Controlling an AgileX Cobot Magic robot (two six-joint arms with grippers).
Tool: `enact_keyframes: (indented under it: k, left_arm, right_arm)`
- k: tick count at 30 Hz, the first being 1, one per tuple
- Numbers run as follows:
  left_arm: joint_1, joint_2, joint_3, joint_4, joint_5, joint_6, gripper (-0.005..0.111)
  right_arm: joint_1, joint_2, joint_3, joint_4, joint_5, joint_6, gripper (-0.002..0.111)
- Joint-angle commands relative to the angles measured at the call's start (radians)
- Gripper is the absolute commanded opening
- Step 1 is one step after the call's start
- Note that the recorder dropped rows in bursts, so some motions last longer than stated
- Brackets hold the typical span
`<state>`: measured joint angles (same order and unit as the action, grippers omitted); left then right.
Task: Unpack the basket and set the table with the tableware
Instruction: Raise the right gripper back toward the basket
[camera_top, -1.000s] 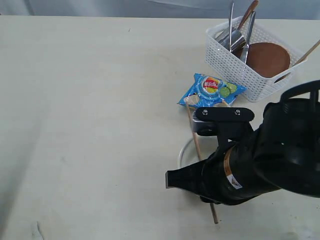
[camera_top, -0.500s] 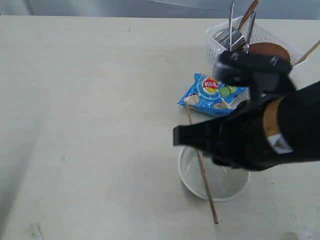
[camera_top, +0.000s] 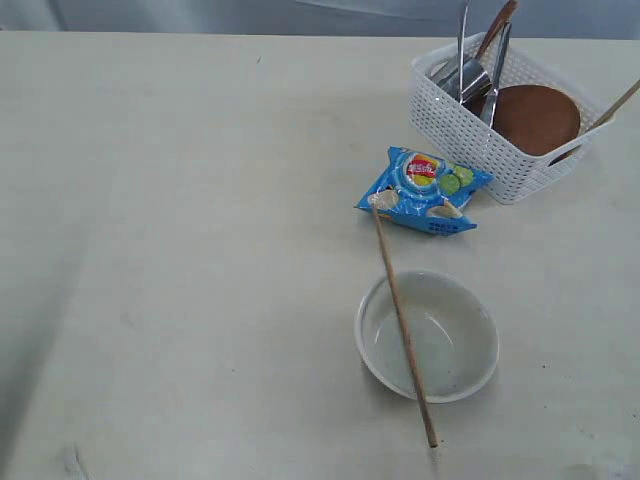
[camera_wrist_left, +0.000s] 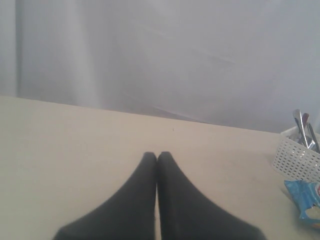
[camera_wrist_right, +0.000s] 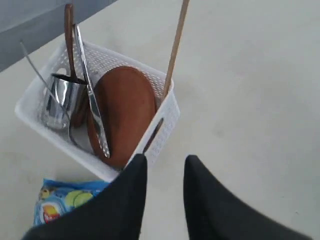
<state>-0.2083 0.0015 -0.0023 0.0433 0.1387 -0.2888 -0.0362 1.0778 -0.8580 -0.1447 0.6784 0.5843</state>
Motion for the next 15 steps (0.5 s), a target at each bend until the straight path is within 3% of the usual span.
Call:
enact_keyframes:
  k: [1,3,7,15]
  left_arm:
    - [-0.003,-0.001,0.002,0.010,-0.001,0.006,0.000]
    - [-0.003,-0.001,0.002,0.010,-0.001,0.006,0.000]
    - [-0.003,-0.001,0.002,0.010,-0.001,0.006,0.000]
    - [-0.003,-0.001,0.002,0.010,-0.001,0.006,0.000]
  right_arm:
    - [-0.246,0.185,-0.002,0.562,-0.174,-0.489,0.029]
    - [-0.295,0.270,-0.008,0.760,-0.201,-0.680,0.038]
    - [-0.323,0.411,-0.069,0.964,-0.197,-0.932,0.054]
    - [-0.323,0.547,-0.354,1.006,-0.191,-0.902,0.054]
